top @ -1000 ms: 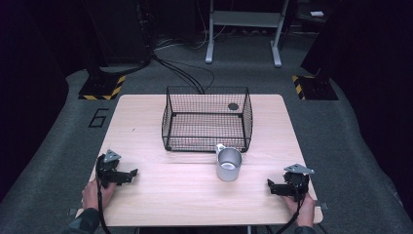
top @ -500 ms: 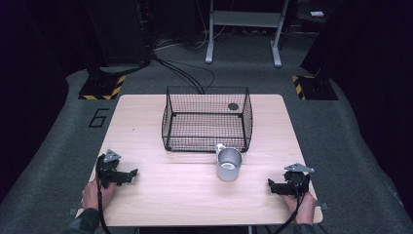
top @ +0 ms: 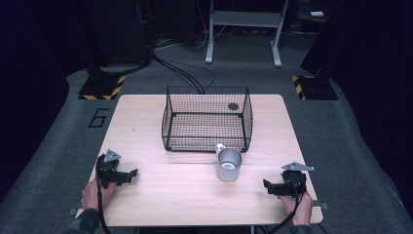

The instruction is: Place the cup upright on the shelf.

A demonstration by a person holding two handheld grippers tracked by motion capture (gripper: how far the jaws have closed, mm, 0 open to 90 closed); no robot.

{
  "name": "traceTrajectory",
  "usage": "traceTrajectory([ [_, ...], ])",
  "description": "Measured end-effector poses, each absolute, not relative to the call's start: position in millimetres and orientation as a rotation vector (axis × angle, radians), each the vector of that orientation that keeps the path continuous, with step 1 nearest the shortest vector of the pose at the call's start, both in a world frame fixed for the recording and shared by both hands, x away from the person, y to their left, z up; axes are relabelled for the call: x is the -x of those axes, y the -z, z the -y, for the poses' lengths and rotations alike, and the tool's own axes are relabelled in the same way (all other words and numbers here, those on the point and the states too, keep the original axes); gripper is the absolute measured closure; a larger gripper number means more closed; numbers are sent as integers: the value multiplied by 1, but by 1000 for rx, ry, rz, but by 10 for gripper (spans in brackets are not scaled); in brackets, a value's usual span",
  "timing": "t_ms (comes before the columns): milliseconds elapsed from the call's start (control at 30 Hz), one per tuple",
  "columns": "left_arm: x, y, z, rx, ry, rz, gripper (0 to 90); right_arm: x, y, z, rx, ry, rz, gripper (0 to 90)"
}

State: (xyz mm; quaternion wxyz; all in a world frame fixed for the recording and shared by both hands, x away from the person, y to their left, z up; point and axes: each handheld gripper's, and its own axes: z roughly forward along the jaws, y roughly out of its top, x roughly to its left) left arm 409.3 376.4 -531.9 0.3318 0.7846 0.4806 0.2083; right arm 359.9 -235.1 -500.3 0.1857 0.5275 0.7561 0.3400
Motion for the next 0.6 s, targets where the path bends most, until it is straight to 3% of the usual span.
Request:
traceTrajectory([
  [600,-409,532,-376,-2050,-545,-1257,0,-357,465,176,-1358,-1071,-2248,0],
])
